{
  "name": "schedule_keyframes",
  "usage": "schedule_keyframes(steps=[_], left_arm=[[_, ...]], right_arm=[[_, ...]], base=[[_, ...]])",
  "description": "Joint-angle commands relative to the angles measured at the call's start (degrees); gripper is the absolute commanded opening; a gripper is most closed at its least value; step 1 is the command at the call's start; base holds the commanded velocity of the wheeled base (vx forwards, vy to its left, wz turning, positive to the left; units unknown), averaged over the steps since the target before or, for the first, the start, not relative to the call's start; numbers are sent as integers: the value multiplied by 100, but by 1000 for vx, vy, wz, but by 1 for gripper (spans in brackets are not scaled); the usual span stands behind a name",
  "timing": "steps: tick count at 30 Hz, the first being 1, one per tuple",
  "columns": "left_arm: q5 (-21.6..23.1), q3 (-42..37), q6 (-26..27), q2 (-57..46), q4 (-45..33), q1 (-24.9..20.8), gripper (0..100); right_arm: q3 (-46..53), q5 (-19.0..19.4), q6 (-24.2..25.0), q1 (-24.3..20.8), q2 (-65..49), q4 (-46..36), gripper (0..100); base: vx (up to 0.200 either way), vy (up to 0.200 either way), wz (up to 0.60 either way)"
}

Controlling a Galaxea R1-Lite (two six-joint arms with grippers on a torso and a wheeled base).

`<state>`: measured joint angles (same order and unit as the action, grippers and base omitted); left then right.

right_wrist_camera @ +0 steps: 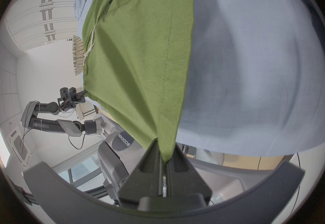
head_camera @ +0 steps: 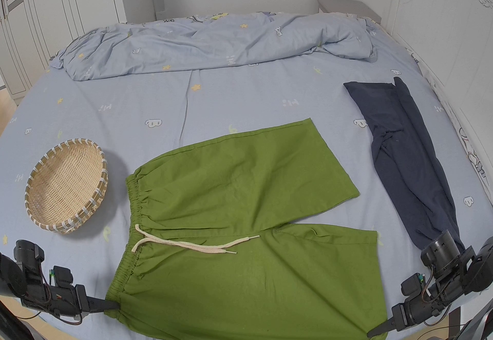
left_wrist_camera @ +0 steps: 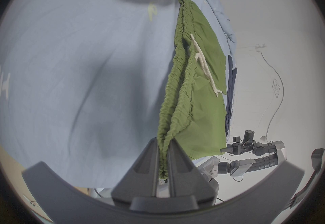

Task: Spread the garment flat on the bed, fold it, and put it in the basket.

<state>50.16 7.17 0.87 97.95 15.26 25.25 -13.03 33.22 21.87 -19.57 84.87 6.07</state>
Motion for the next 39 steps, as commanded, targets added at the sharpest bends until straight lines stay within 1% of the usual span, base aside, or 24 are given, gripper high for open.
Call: schedule_keyframes(steps=[1,4,8,14,15,16,17,19,20,22,23,25,28,29,30,31,32,33,37,38,39], left_arm=[[-112,-383,63,-259,-6,68,0],[-385,-638,186,-426,-6,68,0],[-481,-682,212,-452,-6,77,0],[-472,-462,195,-830,12,33,0],[-472,-330,168,-962,-23,7,0],[-472,-330,168,-962,-23,7,0],[-472,13,54,-1120,-234,-55,0],[-481,549,-236,-1217,-595,-134,0],[-481,786,-368,-1243,-762,-169,0],[-481,786,-368,-1243,-762,-169,0],[-481,1630,-790,-1296,-1377,-283,0],[-481,2087,-1009,-1252,-1579,-327,0],[-499,2702,-1581,-1103,-1623,-530,0],[-499,2729,-1616,-1085,-1623,-547,0],[-569,3124,-2029,-918,-1623,-679,0],[-613,3265,-2152,-839,-1623,-723,0],[-613,3265,-2152,-839,-1623,-723,0],[-763,3651,-2380,-540,-1623,-872,0],[-1053,4196,-2504,49,-1614,-1031,0],[-1053,4196,-2504,49,-1614,-1031,0],[-1097,4354,-2530,207,-1614,-1057,0]], right_arm=[[328,-8,19,-118,-384,-1,0],[521,-8,28,-118,-630,-9,0],[556,-17,28,-118,-735,-9,0],[2,-61,204,-47,-981,-89,0],[-244,-140,300,-39,-1060,-176,0],[-244,-140,300,-39,-1060,-176,0],[-885,-413,371,-56,-1113,-475,0],[-1624,-624,371,-65,-1104,-853,0],[-1914,-668,371,-56,-1095,-976,0],[-1914,-668,371,-56,-1095,-976,0],[-2854,-712,379,-30,-964,-1319,0],[-3390,-720,379,-12,-735,-1451,0],[-4181,-729,353,102,-304,-1591,0],[-4216,-729,353,111,-278,-1600,0],[-4735,-729,344,181,56,-1697,0],[-4937,-729,344,234,188,-1723,0],[-4937,-729,344,234,188,-1723,0],[-5473,-729,327,366,548,-1794,0],[-6247,-729,309,533,1075,-1794,0],[-6247,-729,309,533,1075,-1794,0],[-6458,-738,309,559,1198,-1785,0]], base=[[0,0,0],[0,0,0],[0,0,0],[0,0,0],[0,0,0],[0,0,0],[0,0,0],[0,0,0],[0,0,0],[0,0,0],[0,0,0],[0,0,0],[0,0,0],[0,0,0],[0,0,0],[0,0,0],[0,0,0],[0,0,0],[0,0,0],[0,0,0],[0,0,0]])
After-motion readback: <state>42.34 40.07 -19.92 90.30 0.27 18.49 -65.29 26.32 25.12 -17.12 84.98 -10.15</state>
